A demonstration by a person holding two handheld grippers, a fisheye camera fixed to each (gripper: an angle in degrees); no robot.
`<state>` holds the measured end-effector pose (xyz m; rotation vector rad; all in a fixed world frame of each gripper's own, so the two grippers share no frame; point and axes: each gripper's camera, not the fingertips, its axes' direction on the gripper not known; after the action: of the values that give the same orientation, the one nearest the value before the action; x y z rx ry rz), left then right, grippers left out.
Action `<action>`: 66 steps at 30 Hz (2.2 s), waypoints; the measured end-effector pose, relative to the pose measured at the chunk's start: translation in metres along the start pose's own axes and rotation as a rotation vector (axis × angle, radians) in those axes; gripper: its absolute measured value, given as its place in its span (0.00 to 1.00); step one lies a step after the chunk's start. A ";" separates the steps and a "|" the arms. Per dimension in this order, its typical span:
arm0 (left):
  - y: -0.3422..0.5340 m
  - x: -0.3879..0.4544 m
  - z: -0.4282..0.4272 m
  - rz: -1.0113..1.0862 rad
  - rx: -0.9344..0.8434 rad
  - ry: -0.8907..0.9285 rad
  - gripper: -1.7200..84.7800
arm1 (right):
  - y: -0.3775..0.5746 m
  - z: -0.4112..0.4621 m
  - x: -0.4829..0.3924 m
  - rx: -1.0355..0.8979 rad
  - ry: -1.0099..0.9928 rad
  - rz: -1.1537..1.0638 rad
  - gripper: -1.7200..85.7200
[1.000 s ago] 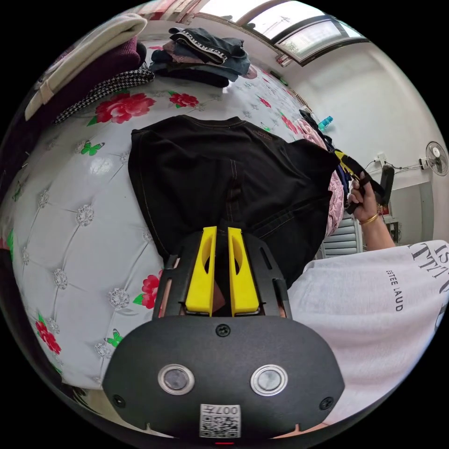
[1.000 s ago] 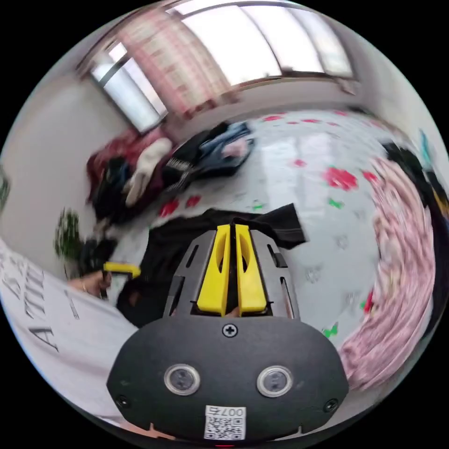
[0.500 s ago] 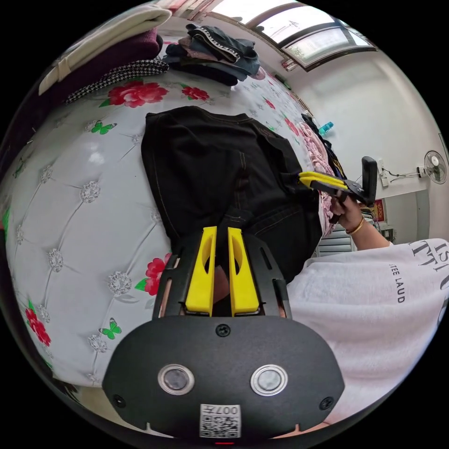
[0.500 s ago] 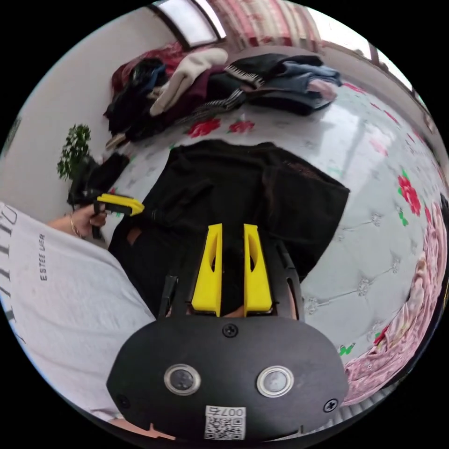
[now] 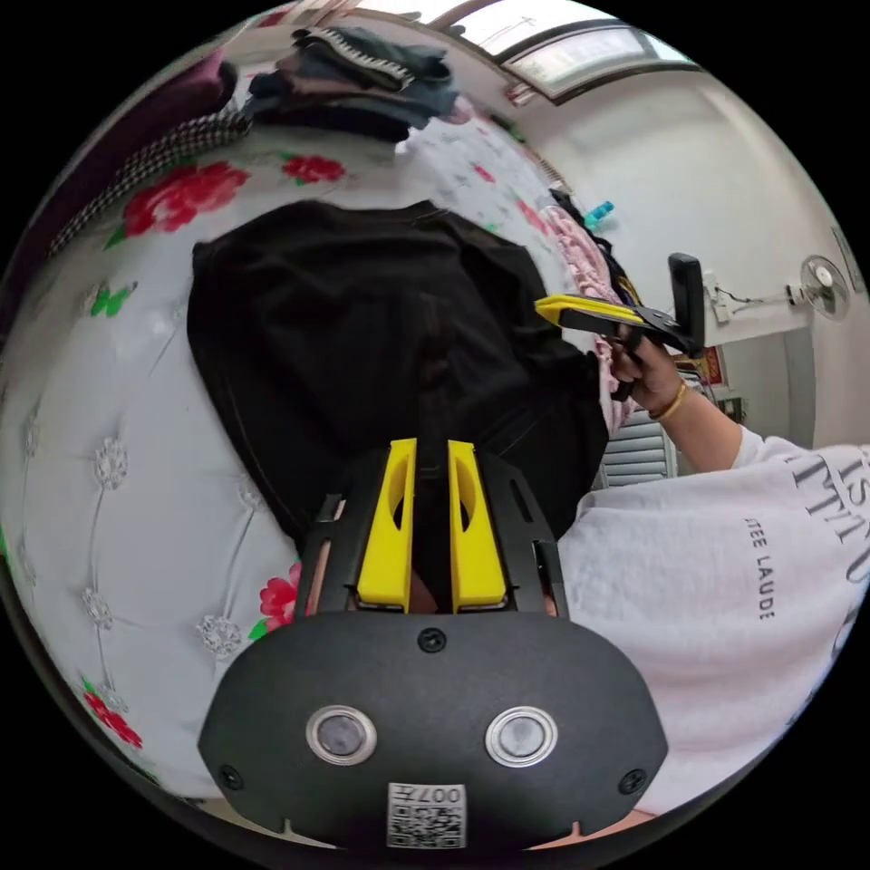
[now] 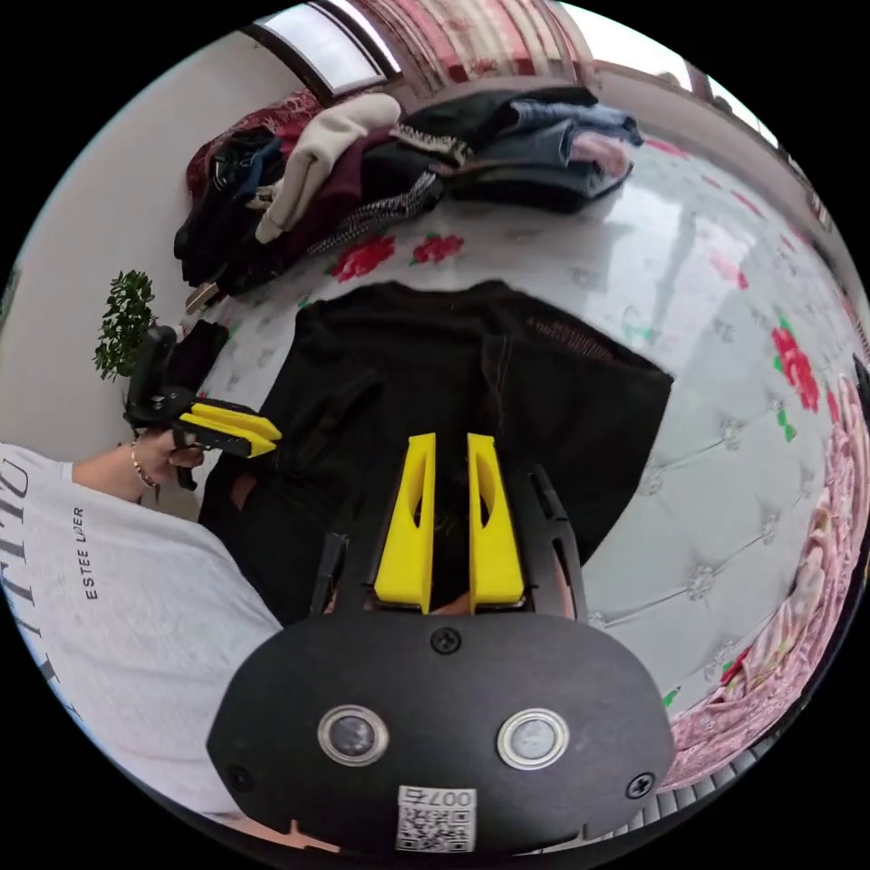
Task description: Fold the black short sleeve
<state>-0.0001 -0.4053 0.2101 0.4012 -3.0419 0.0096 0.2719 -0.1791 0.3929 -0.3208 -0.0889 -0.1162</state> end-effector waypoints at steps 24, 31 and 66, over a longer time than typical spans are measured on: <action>0.016 -0.021 -0.037 -0.108 0.116 -0.123 0.10 | -0.014 -0.016 0.057 0.055 -0.114 0.061 0.09; 0.150 -0.013 -0.059 -0.283 0.053 -0.142 0.11 | 0.160 -0.061 0.111 -0.035 -0.080 0.378 0.11; 0.234 0.016 -0.070 -0.281 -0.106 -0.218 0.02 | 0.314 -0.030 0.139 -0.220 -0.137 0.338 0.02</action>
<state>-0.0708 -0.1819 0.2820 0.8697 -3.1443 -0.2245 0.4520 0.0936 0.2817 -0.5583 -0.1569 0.2335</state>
